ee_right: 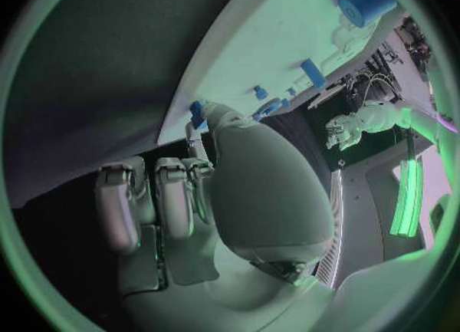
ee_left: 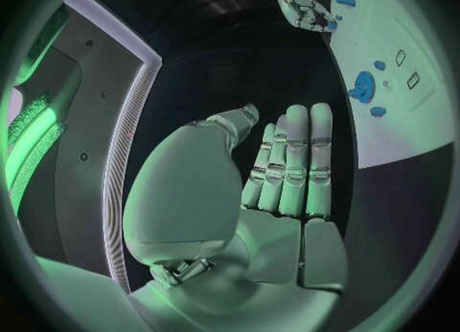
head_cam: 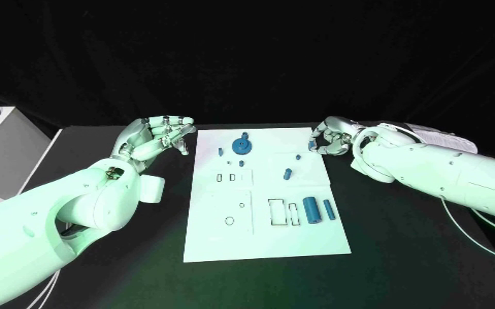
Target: Assemble the parts on the task board
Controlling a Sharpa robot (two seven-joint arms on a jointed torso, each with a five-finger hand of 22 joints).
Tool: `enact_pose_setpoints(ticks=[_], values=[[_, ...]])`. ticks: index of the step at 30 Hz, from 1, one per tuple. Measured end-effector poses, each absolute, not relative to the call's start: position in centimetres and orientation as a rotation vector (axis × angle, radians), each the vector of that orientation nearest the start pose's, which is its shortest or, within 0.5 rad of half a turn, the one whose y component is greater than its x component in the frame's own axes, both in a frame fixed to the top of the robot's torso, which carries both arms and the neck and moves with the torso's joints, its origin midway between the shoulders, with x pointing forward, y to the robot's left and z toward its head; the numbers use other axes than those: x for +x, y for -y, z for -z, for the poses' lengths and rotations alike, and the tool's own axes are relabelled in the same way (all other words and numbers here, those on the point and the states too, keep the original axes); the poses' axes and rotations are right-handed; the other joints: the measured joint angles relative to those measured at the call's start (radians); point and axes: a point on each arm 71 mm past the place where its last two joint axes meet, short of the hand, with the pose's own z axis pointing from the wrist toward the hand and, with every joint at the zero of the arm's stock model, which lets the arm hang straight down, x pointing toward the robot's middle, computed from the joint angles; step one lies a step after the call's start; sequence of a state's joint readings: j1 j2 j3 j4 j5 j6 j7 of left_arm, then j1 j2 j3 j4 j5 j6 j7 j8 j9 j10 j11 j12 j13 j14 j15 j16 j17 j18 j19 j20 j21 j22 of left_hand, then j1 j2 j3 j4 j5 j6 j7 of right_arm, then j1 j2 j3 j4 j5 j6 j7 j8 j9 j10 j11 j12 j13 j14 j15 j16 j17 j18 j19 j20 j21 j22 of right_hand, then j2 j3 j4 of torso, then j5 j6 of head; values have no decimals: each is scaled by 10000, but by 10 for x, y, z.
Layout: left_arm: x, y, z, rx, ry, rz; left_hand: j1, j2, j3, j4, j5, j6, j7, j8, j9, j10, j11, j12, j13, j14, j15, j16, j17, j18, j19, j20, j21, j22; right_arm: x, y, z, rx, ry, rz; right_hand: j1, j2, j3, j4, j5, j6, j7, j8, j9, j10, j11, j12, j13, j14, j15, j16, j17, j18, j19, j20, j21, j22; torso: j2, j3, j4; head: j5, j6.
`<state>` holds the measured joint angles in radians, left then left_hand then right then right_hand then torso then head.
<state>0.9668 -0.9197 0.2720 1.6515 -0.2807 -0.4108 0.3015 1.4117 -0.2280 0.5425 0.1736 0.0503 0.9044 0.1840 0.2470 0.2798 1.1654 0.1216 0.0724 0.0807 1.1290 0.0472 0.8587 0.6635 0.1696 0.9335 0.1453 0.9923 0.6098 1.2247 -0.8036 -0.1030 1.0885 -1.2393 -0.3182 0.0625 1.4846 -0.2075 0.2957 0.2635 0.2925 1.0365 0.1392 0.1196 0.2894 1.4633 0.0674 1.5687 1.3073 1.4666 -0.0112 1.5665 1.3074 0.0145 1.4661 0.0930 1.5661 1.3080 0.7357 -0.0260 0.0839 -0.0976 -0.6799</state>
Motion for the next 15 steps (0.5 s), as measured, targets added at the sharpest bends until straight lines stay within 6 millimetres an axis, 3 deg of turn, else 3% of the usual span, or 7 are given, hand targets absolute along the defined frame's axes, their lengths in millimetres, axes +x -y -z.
enact_pose_setpoints(ticks=[7,15], values=[[468,-223,161,-10059,-13420,14825,0,0,0,0,0,0,0,0,-1,0,0,0,-1,0,0,0,0,0,1,-1,0,-1,546,320,211,940,-16884,-4580,-54,48,100,-17,0,90,-53,50,11,32,-32,0,0,-1,-71,0,0,0,0,-1,0,1,-1,6,2,1,-13],[468,-223,161,-10071,-13431,14812,0,0,0,0,0,0,0,0,-2,0,0,0,-2,0,0,0,0,0,2,-1,0,-2,544,315,209,987,-16535,-4618,-98,91,234,-14,-3,312,-136,213,75,24,-114,0,8,0,-143,0,0,-1,0,-143,0,1,-8,7,2,14,-15]])
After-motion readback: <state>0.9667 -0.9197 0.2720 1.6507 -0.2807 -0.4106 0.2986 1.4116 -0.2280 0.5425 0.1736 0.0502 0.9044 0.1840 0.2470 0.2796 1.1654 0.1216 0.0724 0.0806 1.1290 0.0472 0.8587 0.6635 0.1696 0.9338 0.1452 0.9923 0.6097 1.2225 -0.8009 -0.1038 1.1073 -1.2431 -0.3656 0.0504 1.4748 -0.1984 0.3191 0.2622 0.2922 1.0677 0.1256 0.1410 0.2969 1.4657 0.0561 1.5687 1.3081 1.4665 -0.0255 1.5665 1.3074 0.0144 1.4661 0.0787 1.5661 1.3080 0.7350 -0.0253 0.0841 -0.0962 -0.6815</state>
